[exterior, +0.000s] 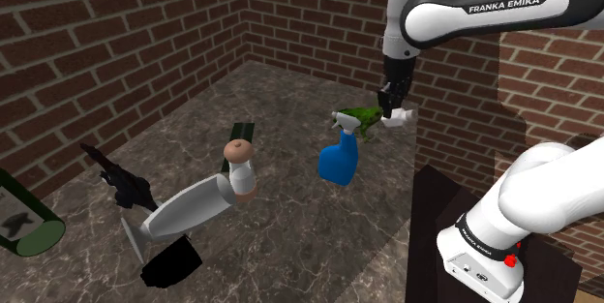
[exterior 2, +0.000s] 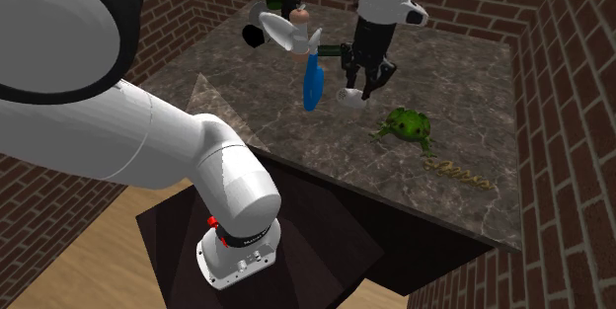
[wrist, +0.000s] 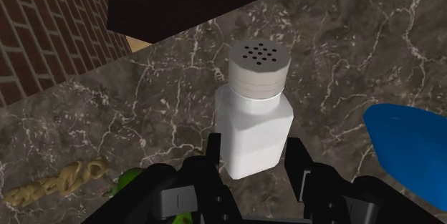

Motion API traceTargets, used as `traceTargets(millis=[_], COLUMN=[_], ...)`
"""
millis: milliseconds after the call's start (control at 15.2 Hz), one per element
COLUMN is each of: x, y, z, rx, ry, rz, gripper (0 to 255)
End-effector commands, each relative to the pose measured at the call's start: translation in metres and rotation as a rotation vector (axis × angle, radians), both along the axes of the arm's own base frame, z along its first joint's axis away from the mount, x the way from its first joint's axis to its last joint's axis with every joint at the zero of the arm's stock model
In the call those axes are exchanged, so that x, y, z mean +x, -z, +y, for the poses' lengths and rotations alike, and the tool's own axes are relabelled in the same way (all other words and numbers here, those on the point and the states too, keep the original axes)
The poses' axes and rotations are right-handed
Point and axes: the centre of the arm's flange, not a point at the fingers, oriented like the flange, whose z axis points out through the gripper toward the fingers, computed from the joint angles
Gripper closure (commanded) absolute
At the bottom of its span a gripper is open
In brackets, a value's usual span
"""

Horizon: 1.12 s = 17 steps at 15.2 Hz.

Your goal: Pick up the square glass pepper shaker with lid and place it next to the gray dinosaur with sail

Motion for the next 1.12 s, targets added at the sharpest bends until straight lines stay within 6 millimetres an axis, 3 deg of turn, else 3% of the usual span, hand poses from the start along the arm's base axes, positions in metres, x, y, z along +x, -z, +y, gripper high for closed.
traceTargets(millis=[0, 924, 1056], x=[0.000, 0.000, 0.002], y=[-0.011, -0.080, -0.080], z=[0.000, 0.000, 0.027], rx=[0.000, 0.000, 0.000], ry=[0.000, 0.000, 0.000], rz=[0.000, 0.000, 0.000], gripper=[255, 255, 255])
